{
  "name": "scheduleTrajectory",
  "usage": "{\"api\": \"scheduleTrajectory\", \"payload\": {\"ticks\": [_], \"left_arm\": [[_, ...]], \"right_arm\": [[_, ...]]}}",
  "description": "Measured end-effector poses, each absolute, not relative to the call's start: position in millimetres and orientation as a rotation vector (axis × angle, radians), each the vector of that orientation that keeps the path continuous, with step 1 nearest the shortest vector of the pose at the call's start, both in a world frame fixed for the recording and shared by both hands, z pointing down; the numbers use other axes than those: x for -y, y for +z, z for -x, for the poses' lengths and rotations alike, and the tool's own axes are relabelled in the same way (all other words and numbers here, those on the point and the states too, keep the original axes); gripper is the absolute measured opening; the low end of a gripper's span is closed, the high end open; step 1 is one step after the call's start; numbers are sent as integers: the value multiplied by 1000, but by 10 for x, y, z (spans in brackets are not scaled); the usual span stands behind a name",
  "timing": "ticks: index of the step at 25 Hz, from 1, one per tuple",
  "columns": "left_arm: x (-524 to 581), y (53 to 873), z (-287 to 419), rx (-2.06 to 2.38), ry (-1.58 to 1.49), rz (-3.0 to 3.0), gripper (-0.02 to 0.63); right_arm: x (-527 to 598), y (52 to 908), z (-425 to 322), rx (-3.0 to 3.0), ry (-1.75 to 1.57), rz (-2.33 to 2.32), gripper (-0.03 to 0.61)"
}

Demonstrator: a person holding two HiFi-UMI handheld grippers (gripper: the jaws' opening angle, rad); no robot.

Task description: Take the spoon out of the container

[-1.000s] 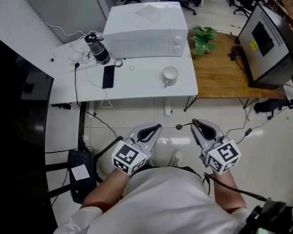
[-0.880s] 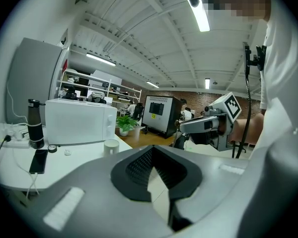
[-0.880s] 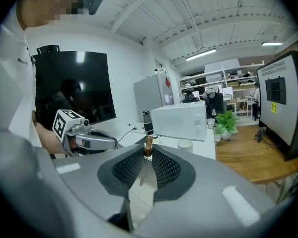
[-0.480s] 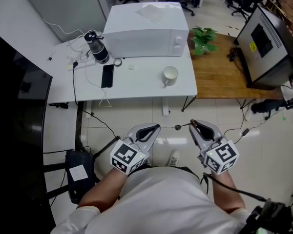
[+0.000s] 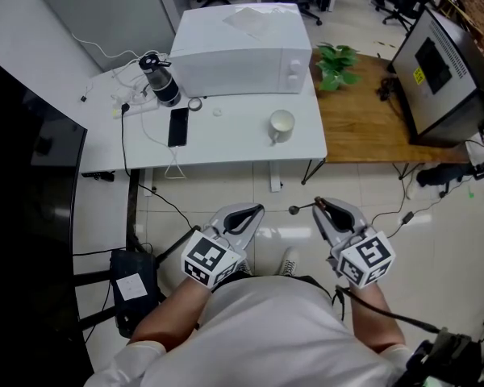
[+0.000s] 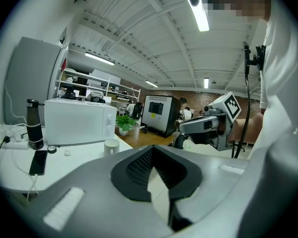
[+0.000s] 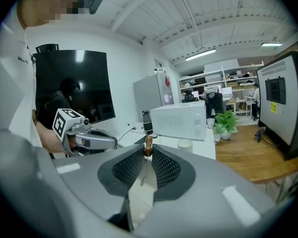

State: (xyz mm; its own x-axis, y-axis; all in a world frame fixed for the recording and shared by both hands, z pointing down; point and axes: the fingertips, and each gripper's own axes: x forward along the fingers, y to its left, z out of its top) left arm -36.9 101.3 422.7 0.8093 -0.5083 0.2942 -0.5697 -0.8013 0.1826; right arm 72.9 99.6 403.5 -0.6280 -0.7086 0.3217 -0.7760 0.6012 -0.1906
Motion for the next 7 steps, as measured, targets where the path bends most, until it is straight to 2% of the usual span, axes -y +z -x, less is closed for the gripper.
{"api": "scheduleTrajectory", "payload": {"ticks": [7], "left_arm": [[-984, 4243, 382, 839, 334, -2729, 5]], "right_arm": [[-989, 4061, -727, 2614, 469, -1228, 57]]}}
